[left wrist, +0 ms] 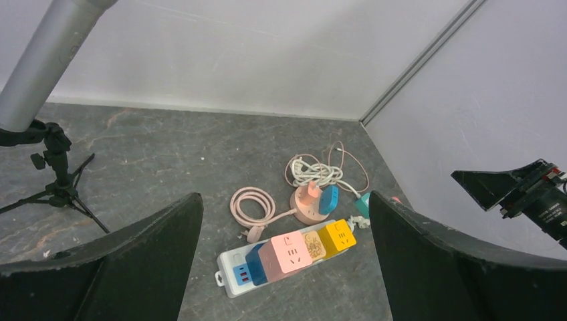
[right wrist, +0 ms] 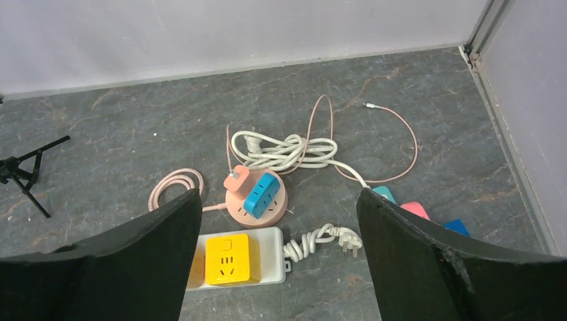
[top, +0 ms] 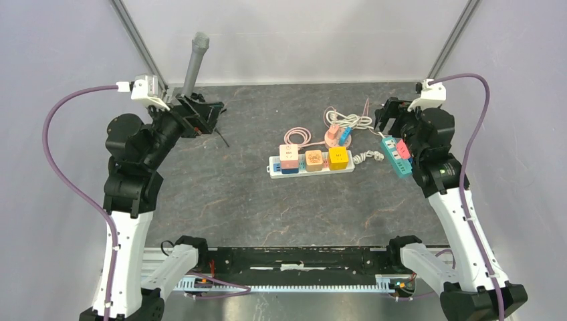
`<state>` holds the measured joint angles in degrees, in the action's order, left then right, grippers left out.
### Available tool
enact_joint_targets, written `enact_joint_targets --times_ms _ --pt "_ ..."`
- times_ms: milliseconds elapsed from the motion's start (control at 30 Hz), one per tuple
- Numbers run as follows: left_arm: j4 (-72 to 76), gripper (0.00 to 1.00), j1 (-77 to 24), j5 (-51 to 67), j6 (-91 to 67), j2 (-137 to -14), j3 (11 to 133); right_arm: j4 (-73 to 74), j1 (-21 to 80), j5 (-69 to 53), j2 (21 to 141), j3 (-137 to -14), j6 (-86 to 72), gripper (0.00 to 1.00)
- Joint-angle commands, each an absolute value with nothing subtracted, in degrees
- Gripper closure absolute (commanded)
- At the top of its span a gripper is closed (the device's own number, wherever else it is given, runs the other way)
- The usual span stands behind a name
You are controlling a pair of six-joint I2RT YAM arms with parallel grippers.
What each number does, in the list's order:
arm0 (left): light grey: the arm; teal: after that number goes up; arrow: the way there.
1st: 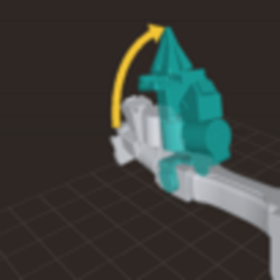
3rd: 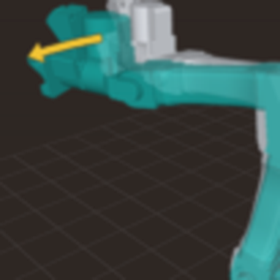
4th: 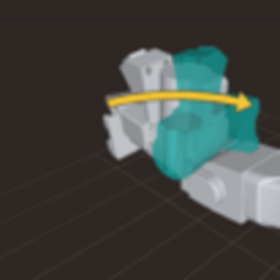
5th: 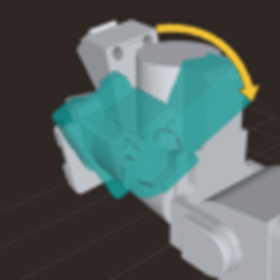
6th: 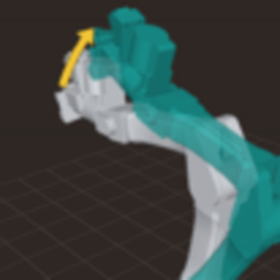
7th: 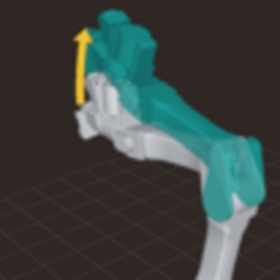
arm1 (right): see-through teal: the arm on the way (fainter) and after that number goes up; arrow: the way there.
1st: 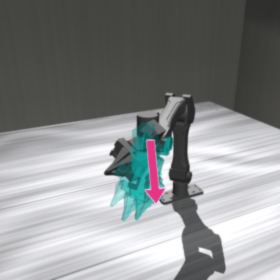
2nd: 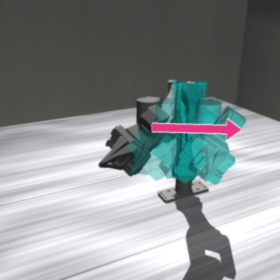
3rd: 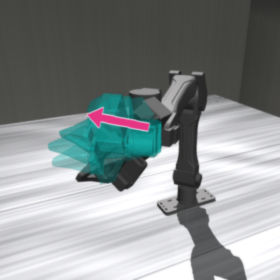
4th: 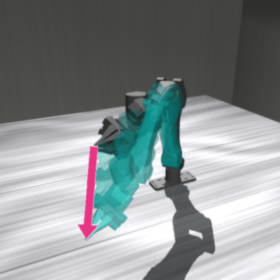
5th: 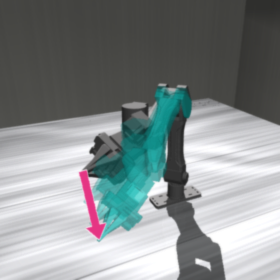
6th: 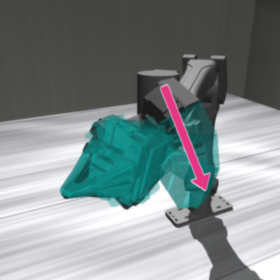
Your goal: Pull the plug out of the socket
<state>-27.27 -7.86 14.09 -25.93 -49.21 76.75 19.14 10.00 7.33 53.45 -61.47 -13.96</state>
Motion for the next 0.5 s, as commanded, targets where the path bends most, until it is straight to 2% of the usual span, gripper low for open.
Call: enact_joint_targets --times_ms 0,167,300,467 --pt "-23.4 0.00 -7.9 14.8 -27.9 -47.7 76.2 17.9 9.9 9.5 53.8 -62.1 -17.0 0.03" --pt "-21.1 0.00 -7.9 15.4 -30.2 -45.5 73.4 14.0 9.9 -0.8 54.8 -60.2 -16.3 0.02" --pt "-15.4 0.00 -8.0 22.1 -29.8 -43.6 70.2 10.8 9.9 -10.6 55.5 -58.5 -15.8 0.02" --pt "-20.9 0.00 -7.9 27.9 -30.3 -47.7 70.6 12.4 9.9 -15.0 58.6 -58.1 -16.9 0.02"
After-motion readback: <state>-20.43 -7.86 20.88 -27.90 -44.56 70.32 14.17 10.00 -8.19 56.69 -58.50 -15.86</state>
